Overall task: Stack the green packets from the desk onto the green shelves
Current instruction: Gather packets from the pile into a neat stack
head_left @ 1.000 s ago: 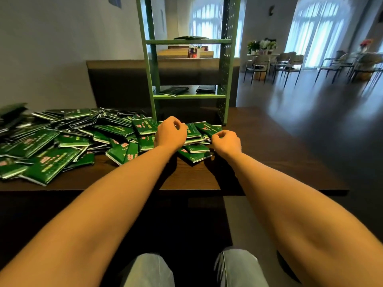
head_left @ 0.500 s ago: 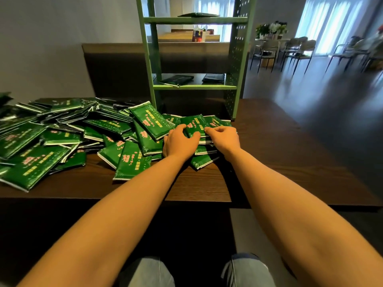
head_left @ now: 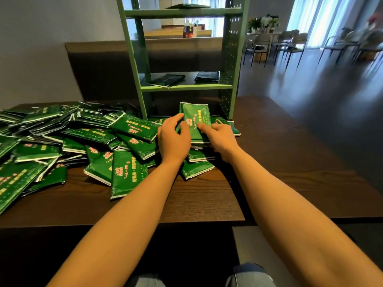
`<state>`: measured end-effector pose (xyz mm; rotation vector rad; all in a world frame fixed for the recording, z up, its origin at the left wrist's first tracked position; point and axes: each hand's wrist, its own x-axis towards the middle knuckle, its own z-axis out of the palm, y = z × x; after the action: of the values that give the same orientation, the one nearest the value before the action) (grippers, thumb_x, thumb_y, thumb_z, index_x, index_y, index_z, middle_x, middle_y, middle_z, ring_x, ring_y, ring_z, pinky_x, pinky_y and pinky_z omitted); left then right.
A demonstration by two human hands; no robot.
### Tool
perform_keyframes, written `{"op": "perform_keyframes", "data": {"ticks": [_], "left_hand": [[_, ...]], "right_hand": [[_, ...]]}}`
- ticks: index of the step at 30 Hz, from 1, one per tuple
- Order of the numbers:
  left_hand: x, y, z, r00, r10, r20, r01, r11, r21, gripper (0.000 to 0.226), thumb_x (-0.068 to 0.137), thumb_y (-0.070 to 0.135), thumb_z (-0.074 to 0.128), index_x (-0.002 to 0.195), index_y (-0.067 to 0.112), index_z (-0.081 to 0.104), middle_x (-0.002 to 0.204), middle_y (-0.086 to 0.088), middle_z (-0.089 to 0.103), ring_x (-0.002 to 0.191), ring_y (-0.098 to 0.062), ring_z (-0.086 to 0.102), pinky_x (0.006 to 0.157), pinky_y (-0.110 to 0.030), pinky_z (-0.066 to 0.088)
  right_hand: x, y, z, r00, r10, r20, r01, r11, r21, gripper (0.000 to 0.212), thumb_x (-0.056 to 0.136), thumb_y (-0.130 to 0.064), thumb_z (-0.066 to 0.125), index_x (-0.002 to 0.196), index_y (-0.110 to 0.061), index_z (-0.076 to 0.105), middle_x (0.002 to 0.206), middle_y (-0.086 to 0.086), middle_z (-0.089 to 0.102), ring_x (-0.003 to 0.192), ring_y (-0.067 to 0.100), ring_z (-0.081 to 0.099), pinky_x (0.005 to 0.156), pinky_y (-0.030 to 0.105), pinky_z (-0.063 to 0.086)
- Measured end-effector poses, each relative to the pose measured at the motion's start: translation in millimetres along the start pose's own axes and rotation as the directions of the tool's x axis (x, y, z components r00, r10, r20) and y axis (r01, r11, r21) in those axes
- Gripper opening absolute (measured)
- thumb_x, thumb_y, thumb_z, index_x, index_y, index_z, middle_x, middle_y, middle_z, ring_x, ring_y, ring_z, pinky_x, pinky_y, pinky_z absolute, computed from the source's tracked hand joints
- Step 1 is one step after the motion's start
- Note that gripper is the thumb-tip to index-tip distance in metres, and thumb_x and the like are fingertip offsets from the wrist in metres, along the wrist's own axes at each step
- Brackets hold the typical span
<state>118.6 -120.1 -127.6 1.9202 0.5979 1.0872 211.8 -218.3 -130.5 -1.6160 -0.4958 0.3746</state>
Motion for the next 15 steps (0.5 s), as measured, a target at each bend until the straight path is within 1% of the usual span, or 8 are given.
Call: {"op": "perform_keyframes", "data": {"ticks": [2,4,6,8,9,10,12,15], "left_hand": [[3.3,-1.2,-4.5,0.999,0.023,-0.04,-0.027,0.996,-0.081,0.029,0.096,0.013,0.053,0.121,0.011,0.068,0.116,0.0,0.068,0.106,-0.012,0.062,0.095,-0.035,0.052],[6.4,-0.2,-10.2,0.999,0.011,-0.04,-0.018,0.984,-0.177,0.029,0.096,0.003,0.053,0.122,0.01,0.064,0.106,0.006,0.066,0.086,0.004,0.063,0.079,-0.021,0.055],[10.5,-1.8,-13.4,0.999,-0.05,-0.003,0.048,0.969,-0.243,0.033,0.096,0.004,0.057,0.127,0.013,0.058,0.102,0.009,0.063,0.07,0.013,0.061,0.064,-0.009,0.049],[15.6,-4.8,-16.0,0.988,-0.139,0.061,0.151,0.946,-0.288,0.043,0.095,0.011,0.063,0.136,0.009,0.053,0.105,0.002,0.066,0.073,0.01,0.062,0.069,-0.01,0.049],[17.6,-6.1,-18.0,0.981,-0.166,0.097,0.188,0.936,-0.299,0.045,0.094,0.012,0.065,0.137,0.007,0.053,0.105,-0.001,0.068,0.076,0.007,0.064,0.073,-0.012,0.049],[19.6,-7.1,-19.3,0.976,-0.181,0.124,0.211,0.928,-0.307,0.042,0.094,0.012,0.065,0.134,0.006,0.056,0.102,0.001,0.069,0.079,0.005,0.065,0.075,-0.014,0.05],[20.6,-6.7,-22.9,0.966,-0.193,0.173,0.24,0.916,-0.321,0.03,0.094,0.009,0.064,0.124,0.007,0.064,0.096,0.007,0.071,0.083,0.003,0.068,0.075,-0.015,0.053],[19.8,-1.9,-25.2,0.953,-0.185,0.24,0.263,0.898,-0.353,0.022,0.094,0.003,0.062,0.111,0.017,0.063,0.09,0.001,0.073,0.08,-0.005,0.072,0.07,-0.019,0.056]], "right_hand": [[2.3,5.6,-1.7,0.997,-0.074,0.005,0.074,0.996,0.057,0.014,0.098,-0.026,0.07,0.088,-0.018,0.075,0.08,0.0,0.075,0.065,0.01,0.067,0.056,0.022,0.049],[5.1,7.7,-4.7,0.994,-0.105,-0.008,0.106,0.993,0.054,0.006,0.1,-0.022,0.066,0.096,-0.021,0.07,0.084,-0.005,0.073,0.058,0.0,0.063,0.047,0.014,0.042],[8.8,8.8,-6.0,0.991,-0.133,-0.013,0.133,0.991,0.02,0.006,0.102,-0.023,0.064,0.097,-0.025,0.066,0.09,-0.004,0.073,0.064,0.004,0.064,0.045,0.014,0.041],[12.7,8.3,-2.7,0.99,-0.14,0.014,0.14,0.99,0.001,0.007,0.102,-0.026,0.062,0.097,-0.026,0.066,0.099,0.001,0.075,0.08,0.016,0.07,0.05,0.021,0.046],[13.5,8.0,-0.4,0.99,-0.141,0.026,0.141,0.99,0.005,0.007,0.103,-0.026,0.061,0.097,-0.026,0.067,0.103,0.003,0.076,0.087,0.021,0.072,0.057,0.026,0.052],[15.1,8.4,1.9,0.989,-0.144,0.032,0.143,0.99,0.02,0.009,0.103,-0.025,0.061,0.098,-0.026,0.068,0.105,0.004,0.077,0.093,0.024,0.074,0.067,0.033,0.057],[15.6,8.0,4.2,0.989,-0.146,0.034,0.144,0.988,0.061,0.013,0.104,-0.021,0.059,0.099,-0.024,0.071,0.105,0.004,0.078,0.098,0.025,0.075,0.084,0.041,0.059],[15.1,6.6,4.6,0.988,-0.15,0.022,0.147,0.981,0.124,0.014,0.104,-0.02,0.059,0.1,-0.022,0.073,0.103,0.004,0.079,0.1,0.025,0.075,0.089,0.042,0.059]]}}
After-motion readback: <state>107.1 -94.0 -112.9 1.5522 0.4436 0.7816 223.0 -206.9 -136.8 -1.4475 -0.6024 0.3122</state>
